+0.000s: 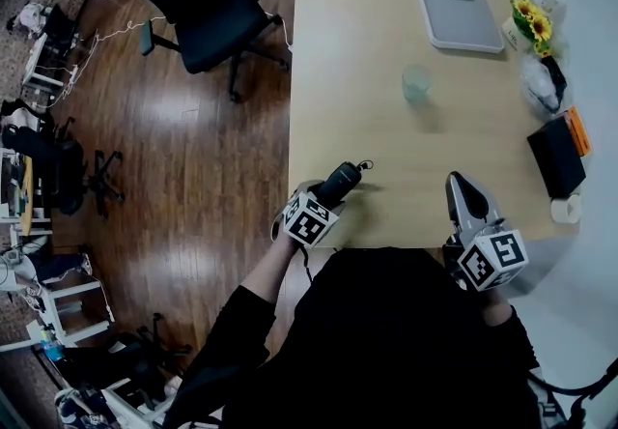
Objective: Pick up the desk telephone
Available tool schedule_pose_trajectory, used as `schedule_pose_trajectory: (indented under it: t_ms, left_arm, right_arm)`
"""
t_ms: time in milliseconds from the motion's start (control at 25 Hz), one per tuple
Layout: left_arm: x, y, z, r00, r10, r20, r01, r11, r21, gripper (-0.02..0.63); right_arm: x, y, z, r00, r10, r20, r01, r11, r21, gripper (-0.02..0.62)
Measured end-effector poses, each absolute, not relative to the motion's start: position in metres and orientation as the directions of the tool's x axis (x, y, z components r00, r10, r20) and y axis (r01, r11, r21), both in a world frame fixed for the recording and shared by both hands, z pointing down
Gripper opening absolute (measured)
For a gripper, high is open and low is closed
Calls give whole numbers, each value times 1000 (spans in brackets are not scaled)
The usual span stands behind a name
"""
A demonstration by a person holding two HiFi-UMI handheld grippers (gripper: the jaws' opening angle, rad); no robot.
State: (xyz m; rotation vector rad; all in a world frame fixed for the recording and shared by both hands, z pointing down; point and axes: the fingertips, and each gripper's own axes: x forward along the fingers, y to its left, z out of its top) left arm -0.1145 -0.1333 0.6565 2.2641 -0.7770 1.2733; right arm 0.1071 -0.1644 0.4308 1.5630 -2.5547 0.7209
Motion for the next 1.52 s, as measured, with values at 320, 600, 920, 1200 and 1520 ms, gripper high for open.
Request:
schedule_pose_trajectory:
  t_ms: [320, 600, 920, 1200, 1520]
  left_arm:
    - [-91, -171, 491, 531, -640, 556, -798, -597, 76, 262]
    - [-72, -167, 364, 517, -837, 180, -847, -530, -35, 262]
    - [-81, -163, 383, 463, -850, 252, -884, -465, 55, 262]
    - [-88, -165, 390, 462, -848, 259, -883, -467, 47, 262]
    - [-89, -164, 395, 462, -843, 274, -882, -470, 39, 261]
  right_arm:
    - [107, -164, 421, -526, -812, 251, -835, 438, -334, 2]
    - [115, -171, 399, -525, -829, 193, -835, 458, -305, 2]
    - [116, -173, 383, -504, -849, 157, -846, 449, -288, 2]
    - [113, -175, 383, -499, -852, 161, -850, 444, -283, 2]
    - [109, -174, 385, -505, -847, 167, -848, 451, -279, 2]
